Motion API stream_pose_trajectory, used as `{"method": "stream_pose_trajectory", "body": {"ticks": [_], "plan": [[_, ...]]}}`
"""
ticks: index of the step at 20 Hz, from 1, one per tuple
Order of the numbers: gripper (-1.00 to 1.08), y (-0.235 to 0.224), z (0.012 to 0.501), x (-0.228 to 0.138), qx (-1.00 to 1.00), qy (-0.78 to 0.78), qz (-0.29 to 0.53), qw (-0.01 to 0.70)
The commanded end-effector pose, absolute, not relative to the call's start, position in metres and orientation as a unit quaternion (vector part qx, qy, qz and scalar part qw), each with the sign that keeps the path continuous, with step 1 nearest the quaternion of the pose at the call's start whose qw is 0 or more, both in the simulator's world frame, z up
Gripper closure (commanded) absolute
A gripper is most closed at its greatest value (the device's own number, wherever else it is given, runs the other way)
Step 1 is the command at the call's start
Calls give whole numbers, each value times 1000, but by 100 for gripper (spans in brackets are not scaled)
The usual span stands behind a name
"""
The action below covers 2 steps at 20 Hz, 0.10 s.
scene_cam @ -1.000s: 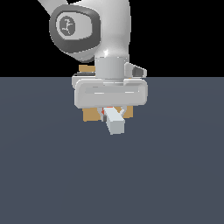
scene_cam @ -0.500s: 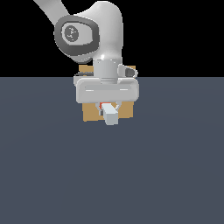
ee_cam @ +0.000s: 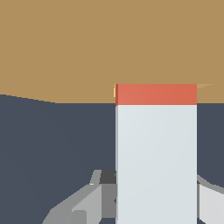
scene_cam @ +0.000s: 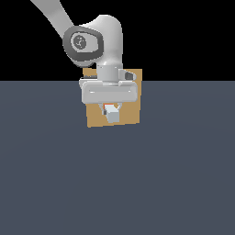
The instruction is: Insert the peg into the horizontal hole in a box.
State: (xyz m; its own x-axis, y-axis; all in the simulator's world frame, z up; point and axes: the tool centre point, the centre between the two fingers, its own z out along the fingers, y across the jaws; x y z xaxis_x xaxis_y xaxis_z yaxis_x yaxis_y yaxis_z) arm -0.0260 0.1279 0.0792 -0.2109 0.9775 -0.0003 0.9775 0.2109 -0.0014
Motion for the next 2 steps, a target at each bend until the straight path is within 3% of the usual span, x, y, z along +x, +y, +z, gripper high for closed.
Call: {"method": "stream_pose_trajectory", "body": {"ticks": [1,2], "plan": [[108,135,81,-26,-628,-778,-1,-1],[108,135,81,-26,-628,-778,-1,-1]]}}
